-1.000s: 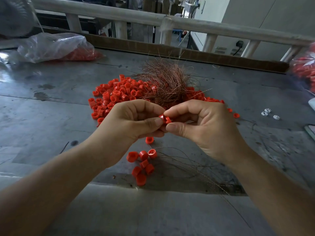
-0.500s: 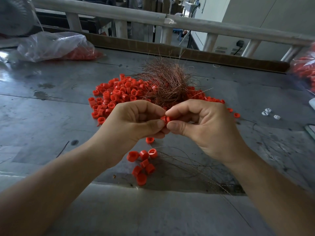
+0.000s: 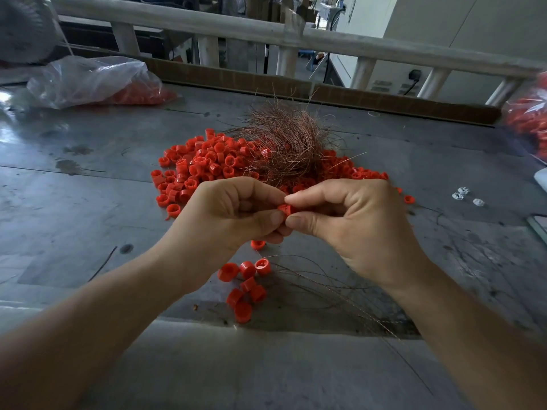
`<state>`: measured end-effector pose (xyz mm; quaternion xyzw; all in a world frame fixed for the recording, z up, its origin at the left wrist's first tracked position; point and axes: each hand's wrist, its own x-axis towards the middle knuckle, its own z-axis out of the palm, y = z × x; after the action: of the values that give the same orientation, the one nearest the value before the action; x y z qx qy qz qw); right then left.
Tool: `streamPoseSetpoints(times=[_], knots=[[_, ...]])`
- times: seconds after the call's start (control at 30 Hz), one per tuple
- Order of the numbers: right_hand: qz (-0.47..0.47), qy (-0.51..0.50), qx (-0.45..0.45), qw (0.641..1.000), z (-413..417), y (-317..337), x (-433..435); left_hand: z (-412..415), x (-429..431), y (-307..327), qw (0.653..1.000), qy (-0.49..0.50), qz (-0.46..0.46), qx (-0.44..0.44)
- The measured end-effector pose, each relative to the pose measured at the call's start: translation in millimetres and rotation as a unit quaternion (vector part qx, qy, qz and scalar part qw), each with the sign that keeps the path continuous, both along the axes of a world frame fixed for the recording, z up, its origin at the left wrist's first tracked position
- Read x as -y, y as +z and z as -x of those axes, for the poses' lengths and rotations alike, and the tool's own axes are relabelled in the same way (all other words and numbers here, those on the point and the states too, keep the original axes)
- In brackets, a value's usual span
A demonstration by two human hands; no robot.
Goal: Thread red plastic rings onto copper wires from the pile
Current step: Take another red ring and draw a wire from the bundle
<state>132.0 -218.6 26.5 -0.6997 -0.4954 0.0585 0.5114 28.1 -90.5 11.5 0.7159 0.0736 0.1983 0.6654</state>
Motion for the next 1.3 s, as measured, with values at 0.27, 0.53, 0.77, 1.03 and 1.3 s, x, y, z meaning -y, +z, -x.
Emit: streamPoseSetpoints(times=[0.27, 0.53, 0.77, 1.03, 1.3], knots=[[0.006, -0.016, 0.075, 0.997, 0, 1, 1, -1, 0, -2, 1.0, -0.003, 0.001, 0.013], [0.003, -0.018, 0.103, 0.994, 0, 2, 2, 0, 1, -4, 0.999, 0.012, -0.047, 0.017], [-0.011, -0.008, 0.058, 0.998, 2, 2, 2, 1, -2, -4, 0.999, -0.023, 0.028, 0.014], [-0.027, -0.026, 0.068, 0.997, 6, -4, -1, 2, -5, -6, 0.997, -0.038, 0.074, 0.001], [0.001, 0.044, -0.061, 0.997, 0, 2, 1, 3, -10, -1, 0.993, -0.096, 0.069, -0.008]])
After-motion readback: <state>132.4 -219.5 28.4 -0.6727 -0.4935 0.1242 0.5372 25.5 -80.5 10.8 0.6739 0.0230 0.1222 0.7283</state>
